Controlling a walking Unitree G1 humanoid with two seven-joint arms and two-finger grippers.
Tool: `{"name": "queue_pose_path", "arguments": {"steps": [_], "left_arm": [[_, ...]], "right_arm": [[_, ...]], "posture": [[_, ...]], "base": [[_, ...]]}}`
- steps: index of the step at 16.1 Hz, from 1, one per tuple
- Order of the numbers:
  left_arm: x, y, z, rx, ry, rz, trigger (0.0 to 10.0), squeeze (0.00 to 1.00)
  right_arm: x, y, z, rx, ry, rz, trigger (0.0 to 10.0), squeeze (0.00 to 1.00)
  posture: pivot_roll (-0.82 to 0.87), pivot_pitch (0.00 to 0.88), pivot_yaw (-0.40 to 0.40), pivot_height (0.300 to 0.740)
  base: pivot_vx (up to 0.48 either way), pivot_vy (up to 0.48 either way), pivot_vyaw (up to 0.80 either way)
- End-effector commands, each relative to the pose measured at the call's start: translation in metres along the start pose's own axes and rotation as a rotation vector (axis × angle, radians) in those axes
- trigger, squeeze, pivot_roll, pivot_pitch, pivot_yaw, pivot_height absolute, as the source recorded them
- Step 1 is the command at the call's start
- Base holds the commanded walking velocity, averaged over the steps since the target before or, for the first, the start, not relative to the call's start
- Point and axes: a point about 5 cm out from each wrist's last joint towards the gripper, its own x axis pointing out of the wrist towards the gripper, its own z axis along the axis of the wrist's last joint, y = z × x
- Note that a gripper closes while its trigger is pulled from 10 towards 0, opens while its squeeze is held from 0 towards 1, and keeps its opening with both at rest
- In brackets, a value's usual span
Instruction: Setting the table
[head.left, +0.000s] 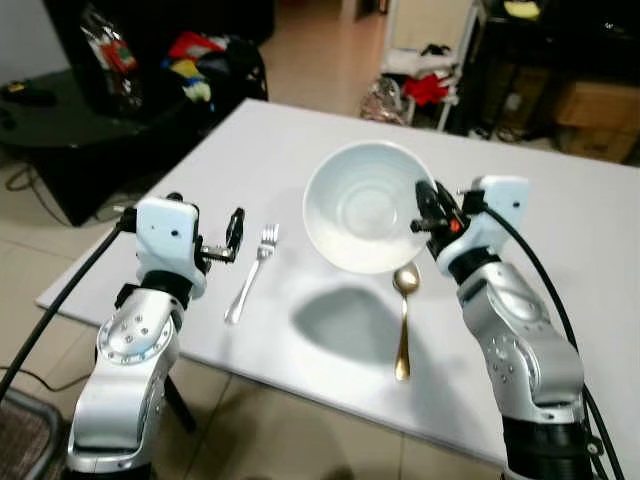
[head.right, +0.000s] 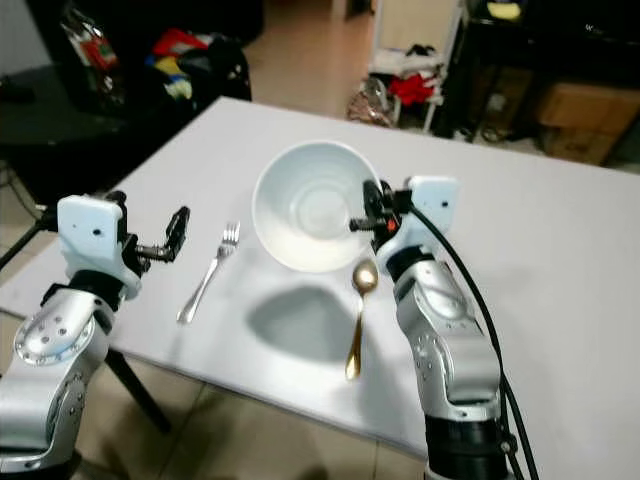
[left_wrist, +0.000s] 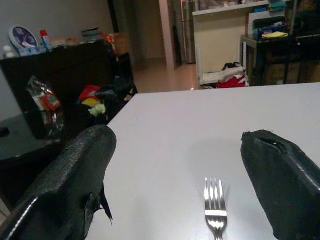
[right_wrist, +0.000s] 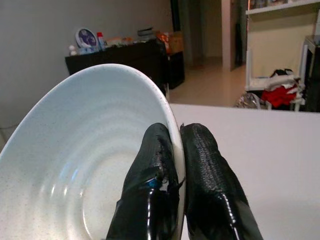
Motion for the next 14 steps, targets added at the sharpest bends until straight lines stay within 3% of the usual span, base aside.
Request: {"name": "queue_pose_path", "arguments": {"steps": [1, 3, 9, 14], "left_arm": [[-0.001, -0.005, 0.002, 0.005, -0.008, -0.027, 10.0, 0.0], [-0.002, -0.004, 0.002, 0.008, -0.008, -0.028, 10.0, 0.0], [-0.002, -0.002, 0.003, 0.027, -0.001, -0.037, 10.0, 0.0], [-0.006, -0.003, 0.007, 0.084, 0.017, -0.183, 10.0, 0.0]], "right_arm": [[0.0, -0.006, 0.004, 0.004, -0.01, -0.019, 10.0, 0.0], [0.002, -0.004, 0.004, 0.003, -0.017, -0.011, 10.0, 0.0], [0.012, -0.003, 0.006, 0.085, -0.004, 0.038, 10.0, 0.0], [0.047, -0.009, 0.005, 0.179, 0.2, 0.085, 10.0, 0.0]], "posture": [[0.09, 0.0, -0.005, 0.74], [0.1, 0.0, -0.005, 0.74], [0.1, 0.0, 0.002, 0.74], [0.1, 0.0, 0.015, 0.74]], "base": [[0.428, 0.0, 0.8], [0.429, 0.0, 0.69], [0.416, 0.0, 0.0], [0.0, 0.0, 0.0]]}}
